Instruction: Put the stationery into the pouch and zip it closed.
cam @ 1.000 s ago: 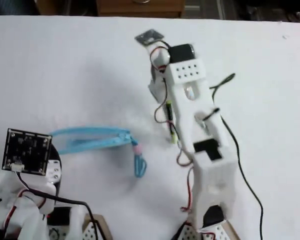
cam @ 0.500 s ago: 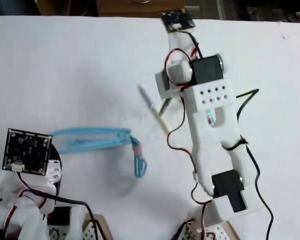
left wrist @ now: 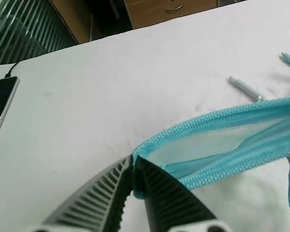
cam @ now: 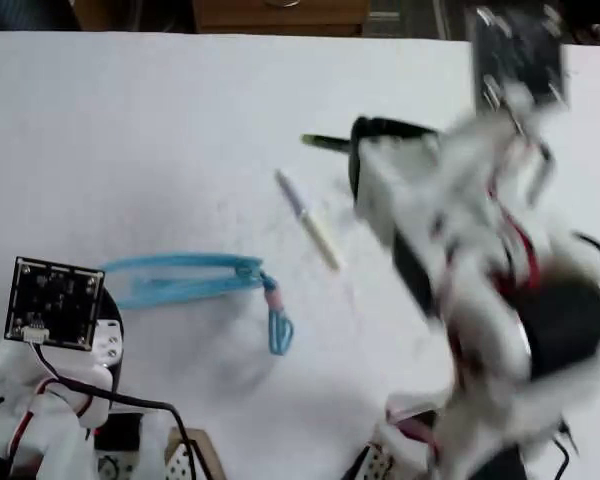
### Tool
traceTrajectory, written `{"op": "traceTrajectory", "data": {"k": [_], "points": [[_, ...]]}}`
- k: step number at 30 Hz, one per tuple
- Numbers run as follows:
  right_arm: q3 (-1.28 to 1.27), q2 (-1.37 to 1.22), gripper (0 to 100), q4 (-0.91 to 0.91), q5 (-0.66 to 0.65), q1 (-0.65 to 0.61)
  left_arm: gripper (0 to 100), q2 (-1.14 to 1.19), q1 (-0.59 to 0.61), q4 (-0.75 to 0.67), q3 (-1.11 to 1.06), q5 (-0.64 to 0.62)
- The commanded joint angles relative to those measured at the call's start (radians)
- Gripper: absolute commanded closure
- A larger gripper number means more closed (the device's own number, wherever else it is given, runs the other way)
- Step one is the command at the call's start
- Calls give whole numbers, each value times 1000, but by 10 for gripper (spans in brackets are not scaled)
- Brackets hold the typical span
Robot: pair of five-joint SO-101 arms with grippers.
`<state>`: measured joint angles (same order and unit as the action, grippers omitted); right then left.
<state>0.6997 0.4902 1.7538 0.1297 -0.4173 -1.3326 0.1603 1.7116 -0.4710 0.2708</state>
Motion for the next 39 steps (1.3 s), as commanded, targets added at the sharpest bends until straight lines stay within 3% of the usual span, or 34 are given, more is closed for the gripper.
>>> {"op": "traceTrajectory", "data": {"k": [1,6,17,28,39], "points": [[-74,148,982,16,2,-117,978,5,12,17,-31,-2],[-249,297,982,12,8,-274,978,5,12,17,-31,-2],[-253,260,982,-77,8,-371,978,5,7,17,-32,-2],[25,53,982,-70,8,-400,978,5,8,17,-32,-2],[-68,-38,982,-24,8,-484,978,5,7,18,-32,-2]]}}
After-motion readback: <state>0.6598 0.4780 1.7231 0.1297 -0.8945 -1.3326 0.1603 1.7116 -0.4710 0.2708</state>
